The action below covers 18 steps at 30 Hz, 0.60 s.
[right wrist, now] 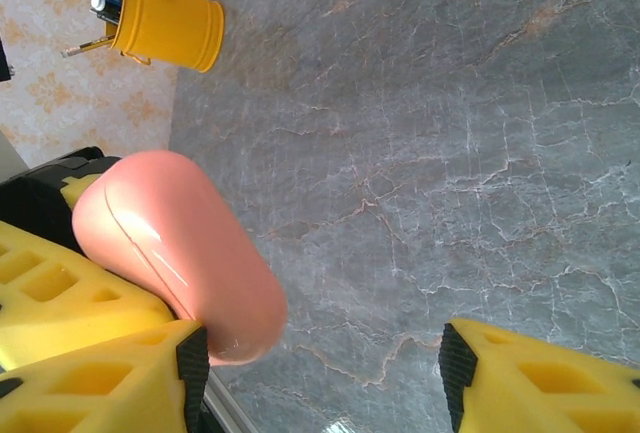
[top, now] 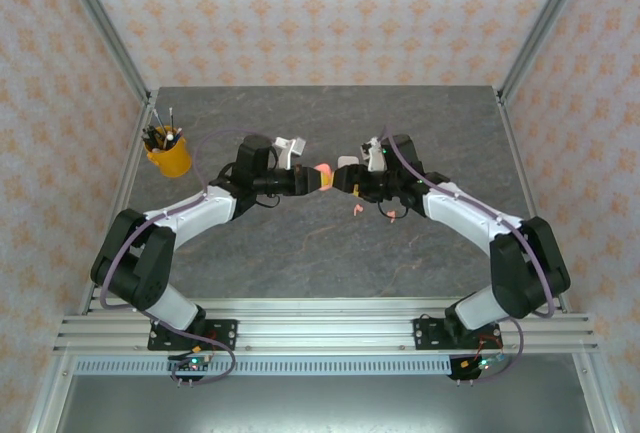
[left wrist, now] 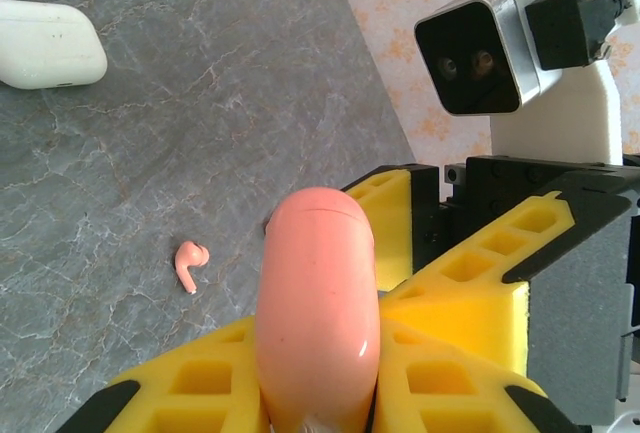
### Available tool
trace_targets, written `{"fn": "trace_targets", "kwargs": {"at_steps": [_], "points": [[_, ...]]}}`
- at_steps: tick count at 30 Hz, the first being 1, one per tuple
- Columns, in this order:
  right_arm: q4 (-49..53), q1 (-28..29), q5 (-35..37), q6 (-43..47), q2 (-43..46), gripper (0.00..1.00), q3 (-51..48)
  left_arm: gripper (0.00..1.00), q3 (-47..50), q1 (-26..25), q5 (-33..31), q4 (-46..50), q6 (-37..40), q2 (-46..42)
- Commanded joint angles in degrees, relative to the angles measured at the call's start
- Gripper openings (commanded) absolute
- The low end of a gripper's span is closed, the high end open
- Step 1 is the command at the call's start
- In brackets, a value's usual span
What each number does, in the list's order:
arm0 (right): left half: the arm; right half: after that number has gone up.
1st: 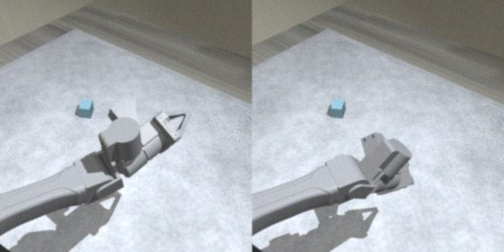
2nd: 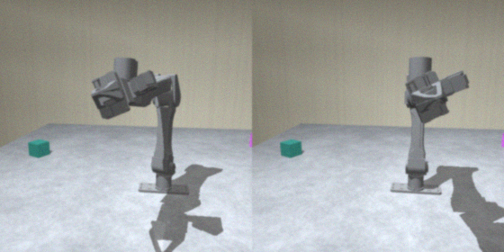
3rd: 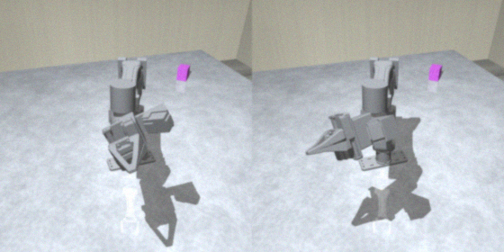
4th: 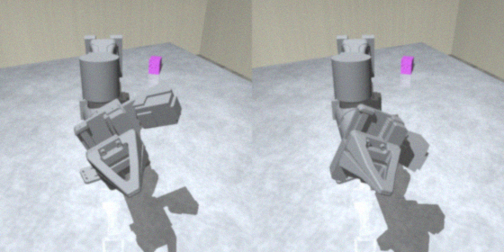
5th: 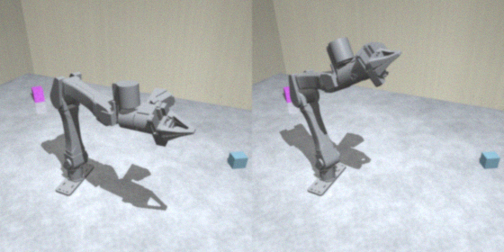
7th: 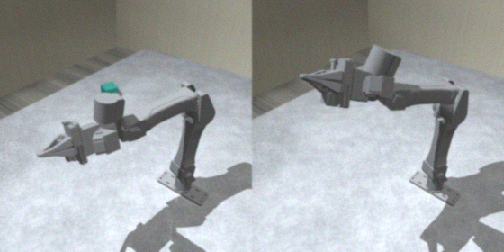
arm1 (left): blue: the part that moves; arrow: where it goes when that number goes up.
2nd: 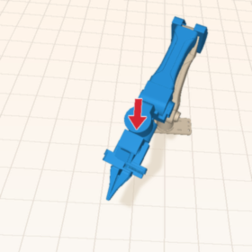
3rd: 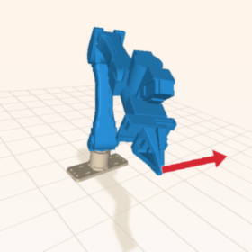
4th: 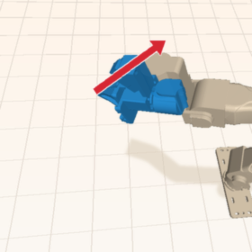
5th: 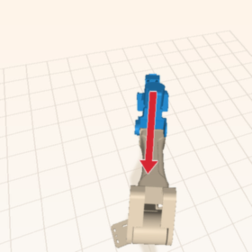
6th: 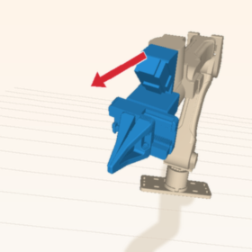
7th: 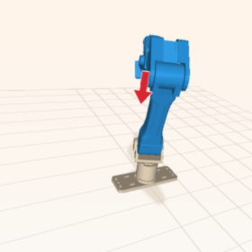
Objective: Insert the wireless bluetooth earbuds into the charging case
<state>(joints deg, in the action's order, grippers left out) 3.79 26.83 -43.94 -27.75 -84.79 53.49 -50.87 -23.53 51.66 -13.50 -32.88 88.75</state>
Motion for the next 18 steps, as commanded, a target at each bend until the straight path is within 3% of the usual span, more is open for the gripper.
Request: {"fn": "trace_targets", "kwargs": {"at_steps": [1,11,18], "points": [[-0.1,-1.4,3.5,1.3,-1.2,0.62,0.7,0.00,-1.6,-0.3,3.4,0.4,1.5,-1.9],[1.5,-4.0,3.6,1.1,1.1,0.61,-0.3,0.00,-1.6,-0.3,3.3,2.8,3.7,-3.5],[0.3,-4.1,-1.0,-0.6,5.5,0.61,-0.4,0.00,-1.4,-0.3,3.2,1.8,3.2,-3.1]]}}
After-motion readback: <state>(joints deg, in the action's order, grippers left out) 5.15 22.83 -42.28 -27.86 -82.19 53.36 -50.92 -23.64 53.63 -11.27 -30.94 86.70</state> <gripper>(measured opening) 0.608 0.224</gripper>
